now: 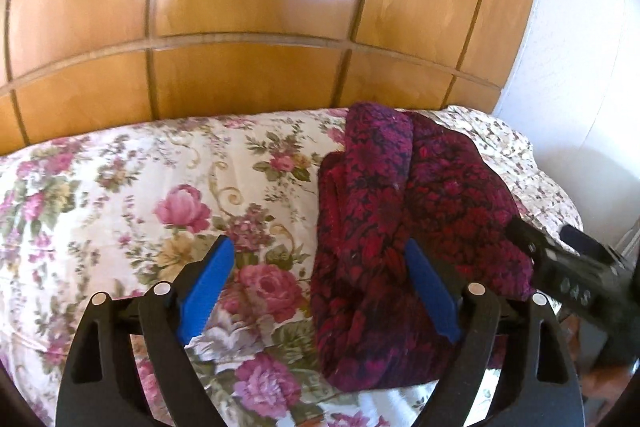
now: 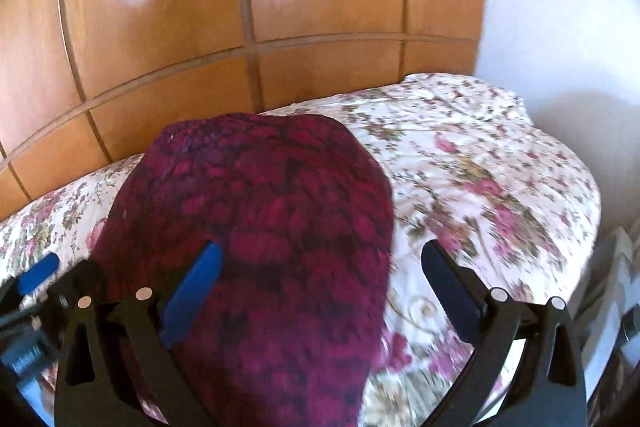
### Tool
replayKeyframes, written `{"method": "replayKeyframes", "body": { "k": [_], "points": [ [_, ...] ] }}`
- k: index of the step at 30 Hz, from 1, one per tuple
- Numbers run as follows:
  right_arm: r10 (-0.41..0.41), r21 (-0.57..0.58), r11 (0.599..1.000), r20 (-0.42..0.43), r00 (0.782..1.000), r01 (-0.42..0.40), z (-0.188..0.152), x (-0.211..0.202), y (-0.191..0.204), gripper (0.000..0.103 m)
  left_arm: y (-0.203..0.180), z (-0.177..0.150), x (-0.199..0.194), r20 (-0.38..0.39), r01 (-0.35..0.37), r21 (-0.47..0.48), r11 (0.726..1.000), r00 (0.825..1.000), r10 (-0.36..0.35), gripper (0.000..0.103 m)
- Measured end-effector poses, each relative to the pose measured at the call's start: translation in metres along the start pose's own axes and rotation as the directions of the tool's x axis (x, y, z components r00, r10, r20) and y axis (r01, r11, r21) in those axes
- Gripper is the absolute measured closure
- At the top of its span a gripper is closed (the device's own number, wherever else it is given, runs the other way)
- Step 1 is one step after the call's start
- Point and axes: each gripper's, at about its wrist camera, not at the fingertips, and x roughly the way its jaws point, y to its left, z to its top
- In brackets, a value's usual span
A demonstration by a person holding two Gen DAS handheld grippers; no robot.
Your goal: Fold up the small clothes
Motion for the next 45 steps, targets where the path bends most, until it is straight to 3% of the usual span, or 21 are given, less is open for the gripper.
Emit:
{"method": "replayKeyframes", "body": {
  "k": [3,10,18,23,45],
  "points": [
    [-0.023,0.016,1.0,0.001,1.0,0.023,-0.014,-0.011,0.001,0.003,0.004,-0.003,-0.011,0.02,-0.03,-0.003,1.0,0.999,0.03,0.012],
    [-0.052,0.024,0.998,-0.001,0.999,0.052,-0.049,-0.033,0.01,0.002,0.014,-0.021,-0.031,0.037,-0.087,-0.004,0.996,0.996,0.087,0.011],
    [-0.097,0.016,0.995,0.04,0.994,0.097,-0.066,-0.05,0.016,0.002,0.019,-0.039,-0.047,0.05,-0.116,0.004,0.993,0.992,0.115,0.009],
    [-0.095,0.018,0.995,0.04,0.995,0.094,-0.069,-0.053,0.017,0.002,0.018,-0.041,-0.055,0.062,-0.12,0.008,0.993,0.991,0.12,0.004],
    [-0.09,0.035,0.995,0.056,0.994,0.088,-0.073,-0.063,0.013,0.002,0.011,-0.036,-0.065,0.08,-0.129,0.016,0.992,0.989,0.127,0.004]
  ]
}}
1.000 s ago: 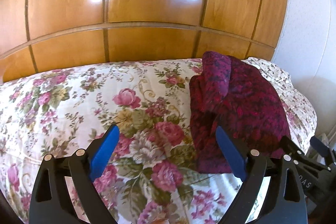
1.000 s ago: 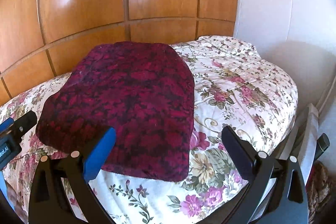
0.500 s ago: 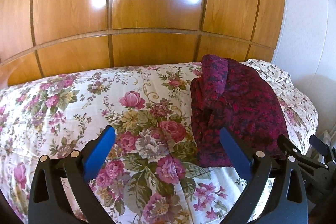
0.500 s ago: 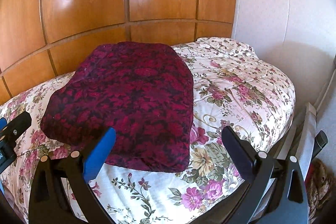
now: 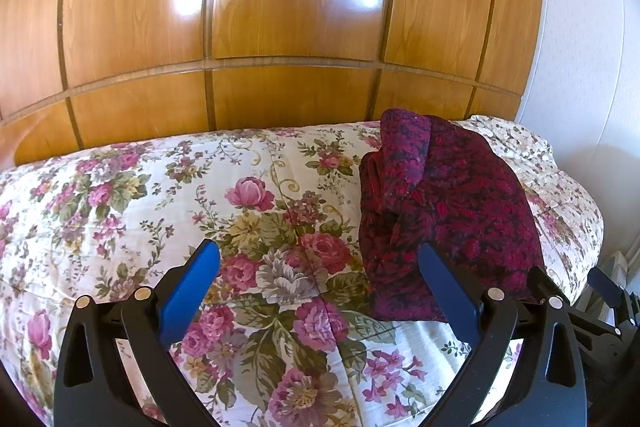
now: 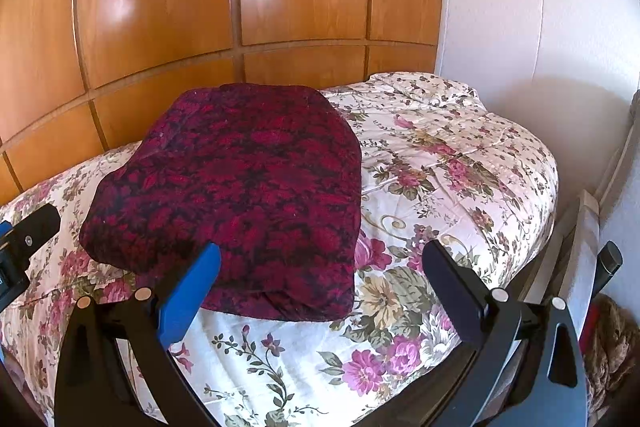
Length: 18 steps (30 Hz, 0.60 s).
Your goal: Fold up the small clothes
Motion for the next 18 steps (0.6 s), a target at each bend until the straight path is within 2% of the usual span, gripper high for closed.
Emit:
{"method": "replayKeyframes", "body": {
  "k": [18],
  "points": [
    [0.003,-0.005,1.0,-0.005,1.0,-0.003,-0.0026,0.0039,-0.0015,0.002,0.0001,-0.0015,0.0017,0.017,-0.008,0.01,1.0,1.0,0.008,0.004]
  ]
}}
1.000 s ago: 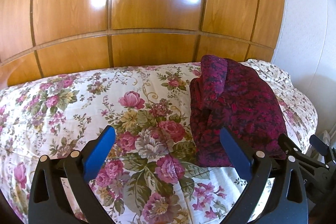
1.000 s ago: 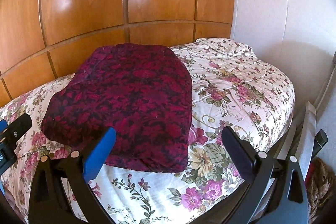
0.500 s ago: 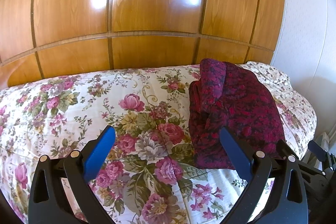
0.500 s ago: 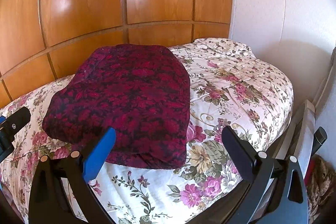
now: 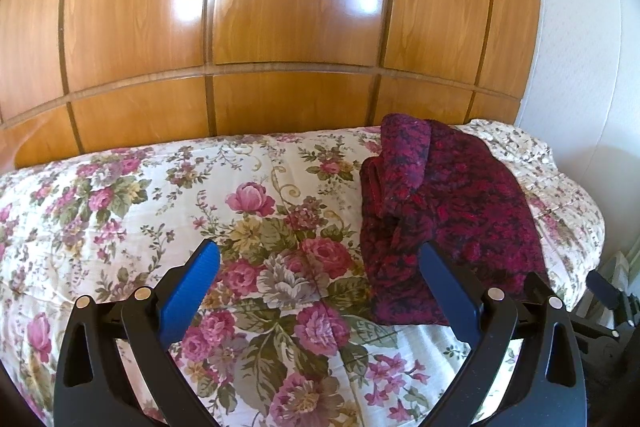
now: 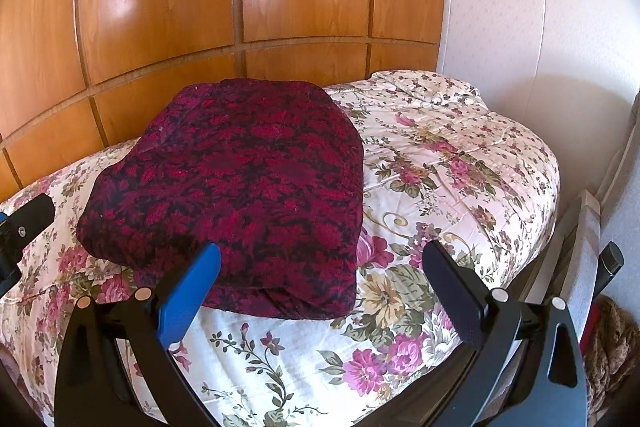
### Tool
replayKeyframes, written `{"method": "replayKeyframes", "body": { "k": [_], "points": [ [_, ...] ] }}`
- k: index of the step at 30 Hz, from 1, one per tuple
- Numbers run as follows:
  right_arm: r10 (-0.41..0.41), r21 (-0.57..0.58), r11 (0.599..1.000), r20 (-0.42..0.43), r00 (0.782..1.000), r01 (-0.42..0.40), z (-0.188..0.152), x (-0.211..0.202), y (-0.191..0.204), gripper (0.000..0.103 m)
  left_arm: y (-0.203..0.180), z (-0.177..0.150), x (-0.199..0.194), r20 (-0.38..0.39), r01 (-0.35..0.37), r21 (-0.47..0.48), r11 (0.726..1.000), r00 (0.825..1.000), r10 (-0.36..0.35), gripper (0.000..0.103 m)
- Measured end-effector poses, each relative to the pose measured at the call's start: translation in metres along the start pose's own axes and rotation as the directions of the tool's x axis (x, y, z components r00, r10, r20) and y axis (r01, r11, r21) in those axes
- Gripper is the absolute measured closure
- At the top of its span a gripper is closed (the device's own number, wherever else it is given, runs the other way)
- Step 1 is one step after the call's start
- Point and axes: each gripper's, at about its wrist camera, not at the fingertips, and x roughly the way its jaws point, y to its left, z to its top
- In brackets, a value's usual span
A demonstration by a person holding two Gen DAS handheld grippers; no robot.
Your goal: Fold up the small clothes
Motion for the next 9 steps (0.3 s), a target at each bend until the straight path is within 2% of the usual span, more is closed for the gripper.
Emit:
{"method": "replayKeyframes", "body": {
  "k": [9],
  "points": [
    [0.005,-0.006,1.0,-0.002,1.0,-0.005,-0.0001,0.0022,-0.0006,0.002,0.0053,-0.0057,0.0084,-0.034,-0.027,-0.041,0.999,0.999,0.026,0.004]
  ]
}}
